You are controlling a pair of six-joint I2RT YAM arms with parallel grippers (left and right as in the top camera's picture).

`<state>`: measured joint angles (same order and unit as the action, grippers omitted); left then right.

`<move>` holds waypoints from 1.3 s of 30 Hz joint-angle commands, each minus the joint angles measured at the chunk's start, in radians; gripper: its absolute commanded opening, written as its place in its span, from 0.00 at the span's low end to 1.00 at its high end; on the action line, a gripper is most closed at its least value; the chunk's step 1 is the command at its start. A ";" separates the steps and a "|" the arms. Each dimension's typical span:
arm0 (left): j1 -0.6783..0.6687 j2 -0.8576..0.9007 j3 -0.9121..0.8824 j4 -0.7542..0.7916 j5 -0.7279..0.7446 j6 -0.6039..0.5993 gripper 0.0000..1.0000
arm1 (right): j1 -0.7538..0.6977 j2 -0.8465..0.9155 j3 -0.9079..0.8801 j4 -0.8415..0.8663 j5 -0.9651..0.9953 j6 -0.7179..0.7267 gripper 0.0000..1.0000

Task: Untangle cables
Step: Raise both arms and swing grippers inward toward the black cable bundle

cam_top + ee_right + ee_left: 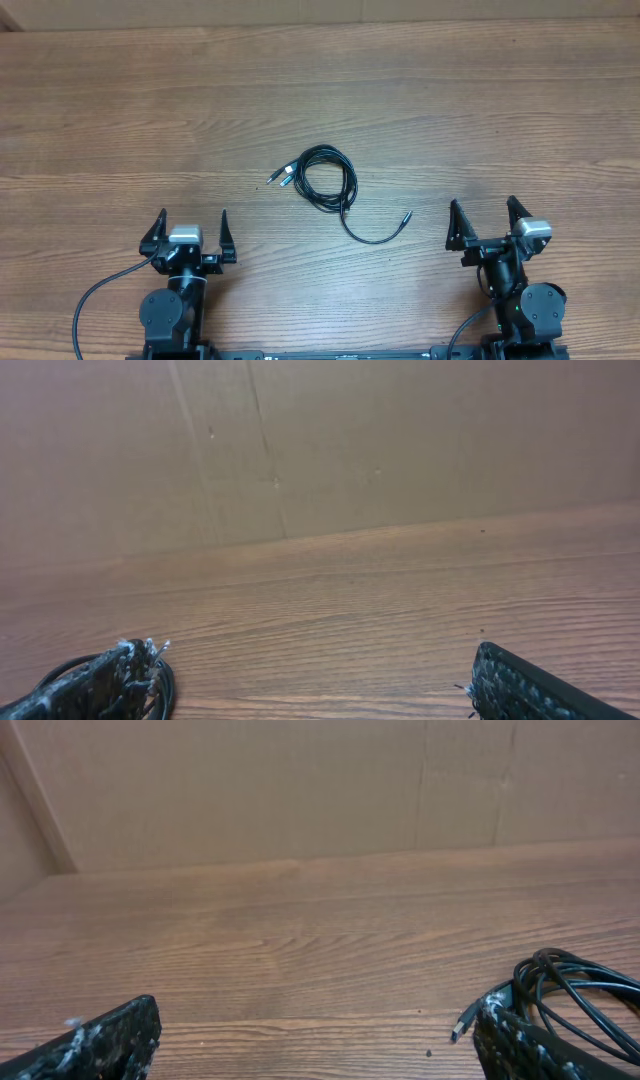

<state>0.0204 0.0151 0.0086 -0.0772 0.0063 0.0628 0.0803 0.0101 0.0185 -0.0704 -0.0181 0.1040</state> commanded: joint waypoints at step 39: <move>0.005 0.001 0.320 0.074 0.249 -0.048 1.00 | 0.005 -0.007 0.196 0.055 -0.403 0.052 1.00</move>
<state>0.0204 0.0151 0.2329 0.0177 0.2443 0.0250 0.0803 0.0101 0.1509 -0.0051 -0.4152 0.1493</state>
